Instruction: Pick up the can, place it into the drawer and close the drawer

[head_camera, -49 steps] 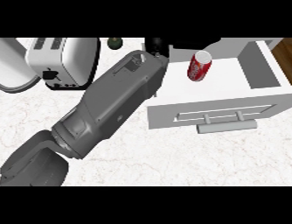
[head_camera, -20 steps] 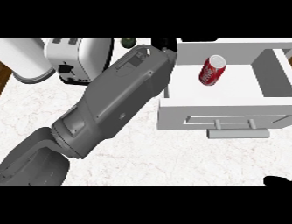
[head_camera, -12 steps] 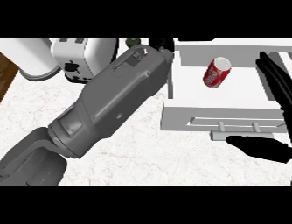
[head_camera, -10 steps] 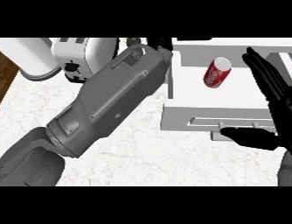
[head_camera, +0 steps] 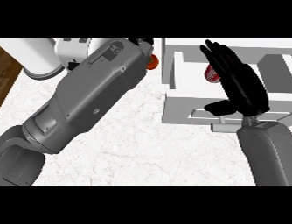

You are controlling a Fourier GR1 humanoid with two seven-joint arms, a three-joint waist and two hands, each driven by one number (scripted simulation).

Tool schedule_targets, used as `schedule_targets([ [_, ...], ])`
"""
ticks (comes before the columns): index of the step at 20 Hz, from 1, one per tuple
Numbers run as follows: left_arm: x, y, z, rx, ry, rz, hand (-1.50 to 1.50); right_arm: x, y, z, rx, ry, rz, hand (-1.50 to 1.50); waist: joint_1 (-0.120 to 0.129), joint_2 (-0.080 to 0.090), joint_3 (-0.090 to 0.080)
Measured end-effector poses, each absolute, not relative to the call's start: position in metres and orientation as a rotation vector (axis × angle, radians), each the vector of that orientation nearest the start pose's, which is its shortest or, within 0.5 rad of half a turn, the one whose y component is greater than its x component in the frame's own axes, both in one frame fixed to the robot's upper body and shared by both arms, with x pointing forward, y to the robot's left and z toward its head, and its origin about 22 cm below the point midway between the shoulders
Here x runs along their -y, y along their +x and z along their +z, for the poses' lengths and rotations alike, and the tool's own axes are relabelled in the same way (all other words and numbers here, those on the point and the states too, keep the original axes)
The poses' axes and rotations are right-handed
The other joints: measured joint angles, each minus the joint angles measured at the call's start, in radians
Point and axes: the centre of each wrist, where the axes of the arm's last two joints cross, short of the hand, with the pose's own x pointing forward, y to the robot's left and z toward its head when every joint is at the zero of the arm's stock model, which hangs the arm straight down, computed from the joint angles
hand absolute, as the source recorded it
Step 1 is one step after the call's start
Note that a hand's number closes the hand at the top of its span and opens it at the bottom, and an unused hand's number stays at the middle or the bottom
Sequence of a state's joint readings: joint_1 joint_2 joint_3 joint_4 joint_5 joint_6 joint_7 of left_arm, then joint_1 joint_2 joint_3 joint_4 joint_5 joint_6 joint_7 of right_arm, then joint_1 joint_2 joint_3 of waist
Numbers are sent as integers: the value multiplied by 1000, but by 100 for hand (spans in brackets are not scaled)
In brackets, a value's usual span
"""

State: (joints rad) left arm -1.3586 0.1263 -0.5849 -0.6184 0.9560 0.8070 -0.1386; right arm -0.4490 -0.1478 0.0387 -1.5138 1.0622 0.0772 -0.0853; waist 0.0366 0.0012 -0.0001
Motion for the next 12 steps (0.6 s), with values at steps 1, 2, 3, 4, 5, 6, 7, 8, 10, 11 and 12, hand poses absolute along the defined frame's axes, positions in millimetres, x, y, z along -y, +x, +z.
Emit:
schedule_targets([
  [1, -22, 425, 201, 1709, 25, 155, -150, 199, 336, 106, 1778, -948, 1105, -150, 3, -1, 0],
  [2, -28, 426, 201, 1709, 33, 162, -150, 196, 340, 100, 1768, -960, 1114, -150, 0, -1, 0],
  [3, -34, 427, 203, 1706, 38, 167, -150, 193, 345, 94, 1758, -972, 1119, -150, 0, -1, 0],
  [4, -37, 426, 203, 1703, 39, 169, -150, 194, 350, 90, 1744, -984, 1126, -150, 1, -1, 0],
  [5, -40, 425, 202, 1703, 42, 170, -150, 193, 355, 83, 1730, -994, 1131, -150, 0, -1, 0],
  [6, -43, 425, 207, 1705, 42, 171, -150, 193, 359, 77, 1715, -1007, 1135, -150, 1, 0, 0],
  [7, -49, 425, 207, 1705, 44, 175, -150, 192, 365, 71, 1700, -1017, 1139, -150, 2, 0, 0],
  [8, -55, 425, 206, 1707, 48, 172, -150, 191, 369, 66, 1692, -1029, 1146, -150, 2, 0, 0],
  [10, -65, 427, 208, 1707, 57, 176, -150, 189, 378, 62, 1688, -1070, 1162, -150, 0, -3, -4],
  [11, -71, 427, 211, 1706, 61, 176, -150, 189, 383, 60, 1684, -1093, 1165, -150, 0, -4, -5],
  [12, -73, 426, 211, 1707, 57, 175, -150, 190, 388, 59, 1679, -1112, 1166, -150, 3, -5, -7],
])
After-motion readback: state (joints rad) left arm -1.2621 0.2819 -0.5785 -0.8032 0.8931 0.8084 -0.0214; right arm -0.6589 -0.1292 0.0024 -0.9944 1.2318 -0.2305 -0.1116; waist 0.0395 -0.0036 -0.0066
